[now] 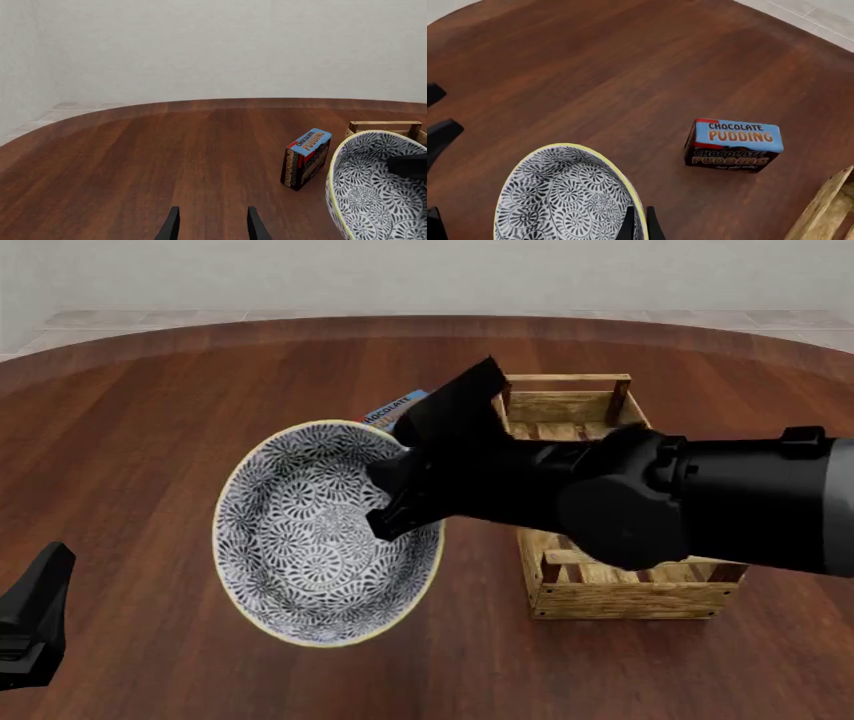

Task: Pick up the bowl on the left and put it in the tray.

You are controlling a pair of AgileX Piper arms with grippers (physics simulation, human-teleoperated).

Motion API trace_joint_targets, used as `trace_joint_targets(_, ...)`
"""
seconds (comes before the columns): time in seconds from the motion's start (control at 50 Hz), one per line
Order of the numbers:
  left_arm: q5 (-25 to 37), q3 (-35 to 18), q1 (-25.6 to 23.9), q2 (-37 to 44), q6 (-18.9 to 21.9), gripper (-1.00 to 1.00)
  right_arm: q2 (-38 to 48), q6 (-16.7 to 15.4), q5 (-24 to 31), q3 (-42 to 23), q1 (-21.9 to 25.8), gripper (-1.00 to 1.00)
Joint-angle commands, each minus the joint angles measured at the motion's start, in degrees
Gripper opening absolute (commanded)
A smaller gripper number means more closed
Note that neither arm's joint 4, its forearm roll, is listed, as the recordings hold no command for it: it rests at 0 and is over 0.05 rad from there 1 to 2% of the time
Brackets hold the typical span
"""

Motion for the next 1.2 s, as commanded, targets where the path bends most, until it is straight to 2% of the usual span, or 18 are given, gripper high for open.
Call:
trace_joint_targets(0.02, 0.0, 0.0, 0.0, 0.0, 0.0, 1.00, -3.7, 0.2, -1.1, 2.1, -1.6, -1.00)
trace_joint_targets(0.26, 0.0, 0.0, 0.0, 0.0, 0.0, 1.00, -9.7, 0.2, -2.0, 5.3, -5.5, -1.00)
trace_joint_targets(0.82, 0.0, 0.0, 0.0, 0.0, 0.0, 1.00, -17.8, 1.4, 0.6, 7.0, -7.5, -1.00)
trace_joint_targets(0.94, 0.0, 0.0, 0.0, 0.0, 0.0, 1.00, -20.4, 2.5, 1.3, 7.5, -7.7, -1.00)
trace_joint_targets(1.2, 0.0, 0.0, 0.0, 0.0, 0.0, 1.00, -23.8, 2.2, 2.0, 8.3, -8.7, -1.00)
